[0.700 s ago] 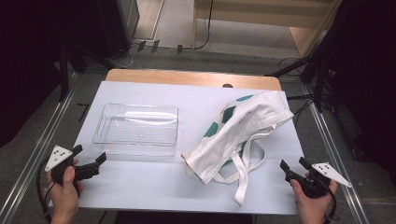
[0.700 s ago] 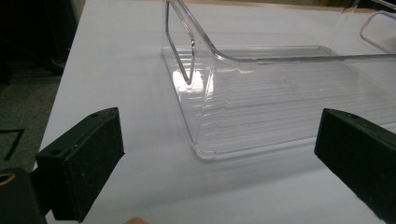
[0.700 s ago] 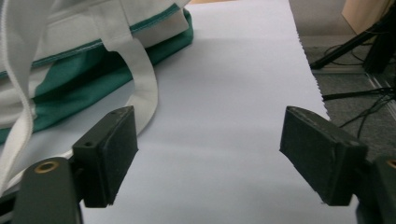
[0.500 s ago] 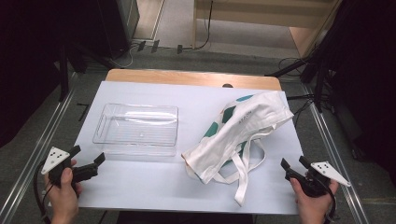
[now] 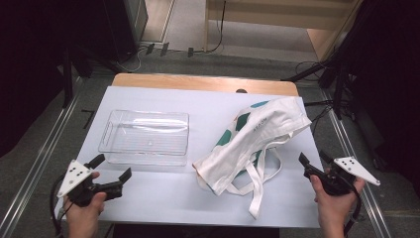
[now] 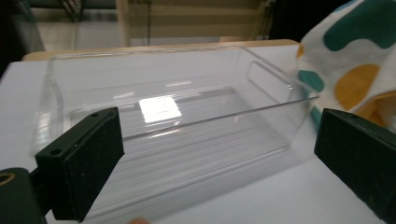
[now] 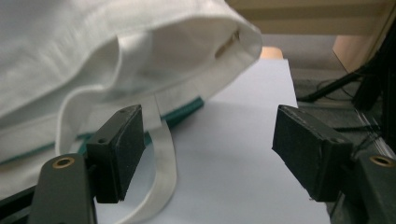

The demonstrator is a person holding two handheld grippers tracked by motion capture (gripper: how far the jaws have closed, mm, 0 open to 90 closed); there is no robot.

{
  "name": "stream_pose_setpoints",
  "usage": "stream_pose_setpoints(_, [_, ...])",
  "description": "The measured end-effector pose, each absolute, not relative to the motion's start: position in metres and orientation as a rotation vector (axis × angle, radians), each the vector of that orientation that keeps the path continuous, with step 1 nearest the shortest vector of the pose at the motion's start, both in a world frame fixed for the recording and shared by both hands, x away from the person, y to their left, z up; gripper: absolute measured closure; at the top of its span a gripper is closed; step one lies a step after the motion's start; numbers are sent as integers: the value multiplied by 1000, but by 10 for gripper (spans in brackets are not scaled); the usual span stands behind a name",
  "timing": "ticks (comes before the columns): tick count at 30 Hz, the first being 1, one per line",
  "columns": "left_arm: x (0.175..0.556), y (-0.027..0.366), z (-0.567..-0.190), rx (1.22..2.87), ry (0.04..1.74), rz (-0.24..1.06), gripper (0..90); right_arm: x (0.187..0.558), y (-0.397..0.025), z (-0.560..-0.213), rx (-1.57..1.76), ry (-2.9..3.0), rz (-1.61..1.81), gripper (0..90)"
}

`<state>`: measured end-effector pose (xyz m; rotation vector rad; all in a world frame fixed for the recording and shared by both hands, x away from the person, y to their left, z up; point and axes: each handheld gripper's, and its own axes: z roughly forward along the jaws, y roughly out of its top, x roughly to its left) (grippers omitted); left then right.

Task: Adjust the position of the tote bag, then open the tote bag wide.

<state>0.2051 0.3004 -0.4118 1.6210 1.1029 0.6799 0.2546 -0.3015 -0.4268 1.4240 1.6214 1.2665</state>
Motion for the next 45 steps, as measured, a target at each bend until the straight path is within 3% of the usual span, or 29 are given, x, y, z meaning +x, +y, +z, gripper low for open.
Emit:
stream_pose_setpoints(12, [213, 202, -409, 1765, 938, 574, 20, 288, -297, -391, 1406, 1627, 1317, 141])
stream_pose_setpoints(21, [209, 161, -402, 1782, 834, 513, 20, 319, -281, -380, 1430, 1664, 1336, 86])
stream_pose_setpoints(31, [212, 127, -412, 1849, 840, 430, 20, 350, -271, -389, 1475, 1755, 1336, 0])
stream_pose_setpoints(34, [217, 120, -416, 1884, 869, 441, 114, 352, -270, -391, 1469, 1758, 1350, 66])
stream_pose_setpoints(35, [220, 119, -417, 1872, 909, 474, 151, 351, -271, -393, 1454, 1771, 1407, 190])
stream_pose_setpoints(38, [224, 121, -416, 1856, 933, 473, 206, 349, -270, -395, 1452, 1780, 1413, 277])
stream_pose_setpoints(39, [228, 125, -416, 1858, 952, 481, 305, 346, -272, -395, 1447, 1776, 1427, 369])
stream_pose_setpoints(42, [231, 129, -417, 1850, 984, 472, 462, 344, -274, -396, 1439, 1780, 1451, 414])
stream_pose_setpoints(43, [234, 133, -419, 1839, 996, 444, 519, 341, -275, -398, 1417, 1778, 1464, 513])
stream_pose_setpoints(45, [236, 134, -420, 1838, 997, 432, 613, 338, -273, -399, 1405, 1770, 1465, 557])
